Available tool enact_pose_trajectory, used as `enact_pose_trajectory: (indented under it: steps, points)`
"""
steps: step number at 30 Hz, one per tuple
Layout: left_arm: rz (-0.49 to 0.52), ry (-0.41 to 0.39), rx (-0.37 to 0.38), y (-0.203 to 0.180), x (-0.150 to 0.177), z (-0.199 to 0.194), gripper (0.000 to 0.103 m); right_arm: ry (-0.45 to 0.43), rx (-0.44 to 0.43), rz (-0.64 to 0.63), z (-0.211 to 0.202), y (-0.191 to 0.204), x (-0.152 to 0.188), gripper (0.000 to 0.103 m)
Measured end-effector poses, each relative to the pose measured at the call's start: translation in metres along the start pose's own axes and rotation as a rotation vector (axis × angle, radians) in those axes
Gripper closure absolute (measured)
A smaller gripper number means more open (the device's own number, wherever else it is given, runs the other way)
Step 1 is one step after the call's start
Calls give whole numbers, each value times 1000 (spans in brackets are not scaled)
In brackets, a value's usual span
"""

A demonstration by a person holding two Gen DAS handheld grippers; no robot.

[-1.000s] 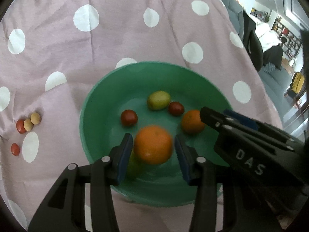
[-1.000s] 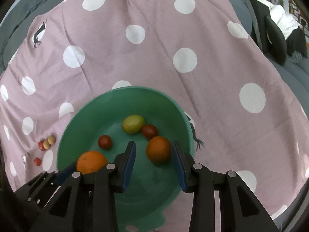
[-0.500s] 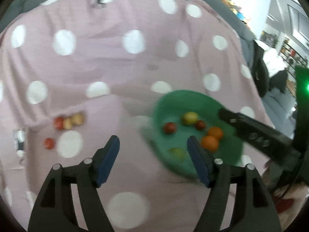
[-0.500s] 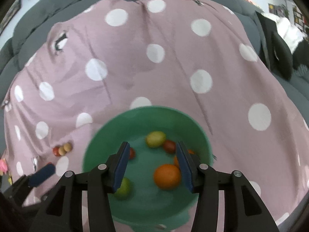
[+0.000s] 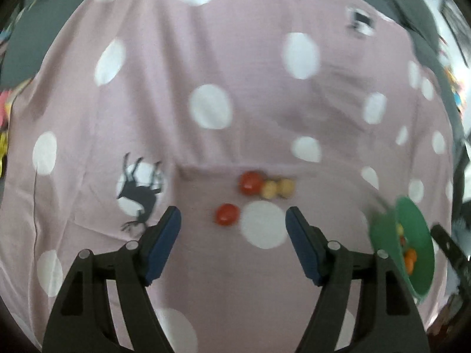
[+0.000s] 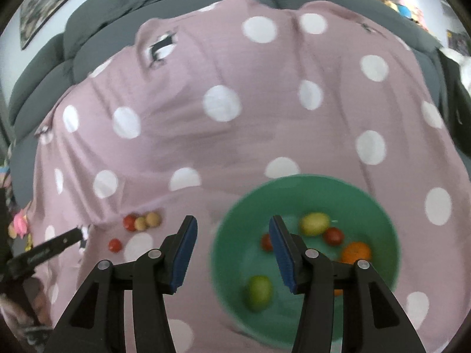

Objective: Organize fruits
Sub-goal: 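Move both tools back to the remaining red tomatoes, then grasp a red tomato with the left tool while the right tool grasps another red tomato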

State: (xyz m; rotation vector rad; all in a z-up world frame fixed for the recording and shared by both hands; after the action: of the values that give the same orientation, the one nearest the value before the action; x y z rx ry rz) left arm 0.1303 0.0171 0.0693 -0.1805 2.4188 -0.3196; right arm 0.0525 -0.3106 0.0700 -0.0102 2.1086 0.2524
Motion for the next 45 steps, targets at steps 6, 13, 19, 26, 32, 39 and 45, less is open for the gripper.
enact_pose_trajectory:
  steps: [6, 13, 19, 26, 32, 39, 45]
  points:
    - [-43, 70, 35, 11, 3, 23, 39, 42, -78, -21, 14, 31, 10, 52]
    - [-39, 153, 87, 5, 12, 59, 60, 118, -197, -21, 45, 67, 10, 52]
    - [-62, 181, 88, 4, 13, 75, 67, 293, -250, -62, 98, 107, 6, 61]
    - [-79, 200, 71, 9, 13, 96, 76, 348, -299, -119, 153, 148, 2, 72]
    - [-103, 196, 83, 10, 11, 96, 77, 352, -326, -104, 181, 149, 3, 72]
    - [-115, 128, 71, 22, 6, 65, 77, 353, -318, -185, 187, 167, 8, 72]
    - [-82, 67, -28, 24, 8, 43, 77, 335, -270, -264, 192, 180, 16, 72]
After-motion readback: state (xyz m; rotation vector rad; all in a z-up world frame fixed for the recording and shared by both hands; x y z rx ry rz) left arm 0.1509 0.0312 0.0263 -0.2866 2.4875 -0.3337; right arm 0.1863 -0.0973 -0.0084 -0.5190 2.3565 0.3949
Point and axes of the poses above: each gripper's, at about its wrist camera, not at the fingertips, and z roughly the way its jaws point, y to its left, x to its underside, the point moved 3 cm from there along z, roughly the way its jaws point
